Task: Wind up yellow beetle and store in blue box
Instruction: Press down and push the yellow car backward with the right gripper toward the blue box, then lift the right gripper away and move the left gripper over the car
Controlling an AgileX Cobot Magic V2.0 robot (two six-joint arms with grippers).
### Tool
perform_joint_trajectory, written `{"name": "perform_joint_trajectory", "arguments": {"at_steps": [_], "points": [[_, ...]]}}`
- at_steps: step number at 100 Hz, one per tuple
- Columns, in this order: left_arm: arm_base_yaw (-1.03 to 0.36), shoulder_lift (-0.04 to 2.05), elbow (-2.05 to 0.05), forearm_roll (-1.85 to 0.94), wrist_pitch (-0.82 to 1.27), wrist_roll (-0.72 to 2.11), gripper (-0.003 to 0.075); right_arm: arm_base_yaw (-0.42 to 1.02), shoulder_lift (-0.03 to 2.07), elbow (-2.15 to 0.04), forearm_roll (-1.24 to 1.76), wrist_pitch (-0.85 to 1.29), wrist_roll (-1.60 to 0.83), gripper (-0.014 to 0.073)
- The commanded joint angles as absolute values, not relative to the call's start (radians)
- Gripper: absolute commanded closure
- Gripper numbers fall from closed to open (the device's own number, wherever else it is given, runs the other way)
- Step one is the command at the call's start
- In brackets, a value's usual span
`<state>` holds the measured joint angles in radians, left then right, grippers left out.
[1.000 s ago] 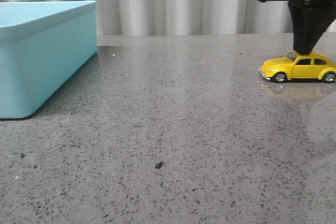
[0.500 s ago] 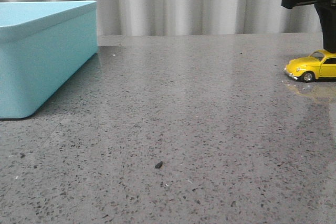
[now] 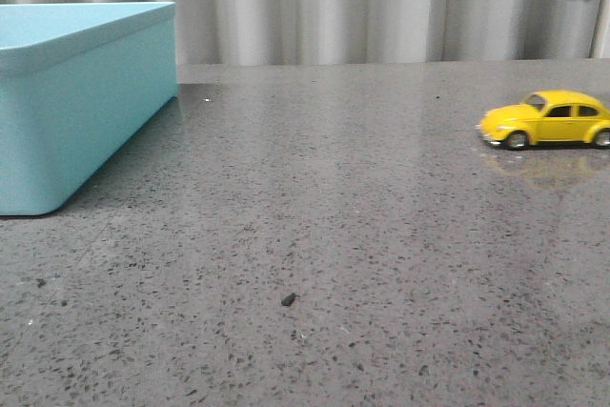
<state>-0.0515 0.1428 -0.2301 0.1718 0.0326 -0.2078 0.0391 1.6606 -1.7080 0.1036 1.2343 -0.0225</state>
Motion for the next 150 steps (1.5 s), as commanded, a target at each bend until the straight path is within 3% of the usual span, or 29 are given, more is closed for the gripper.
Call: {"name": "perform_joint_trajectory", "arguments": {"at_steps": [1, 95, 150], "points": [[-0.045, 0.162, -0.266, 0.172, -0.051, -0.219, 0.0741, 0.034, 1.61, -1.758, 0.136, 1.237, -0.039, 0.0644], [-0.045, 0.162, -0.272, 0.088, -0.069, -0.219, 0.0741, 0.036, 1.61, -1.759, 0.264, 1.217, -0.099, 0.0644], [-0.052, 0.436, -0.628, 0.086, 0.224, -0.211, 0.0741, 0.036, 1.489, -1.755, 0.274, 1.071, -0.174, 0.0644]]}}
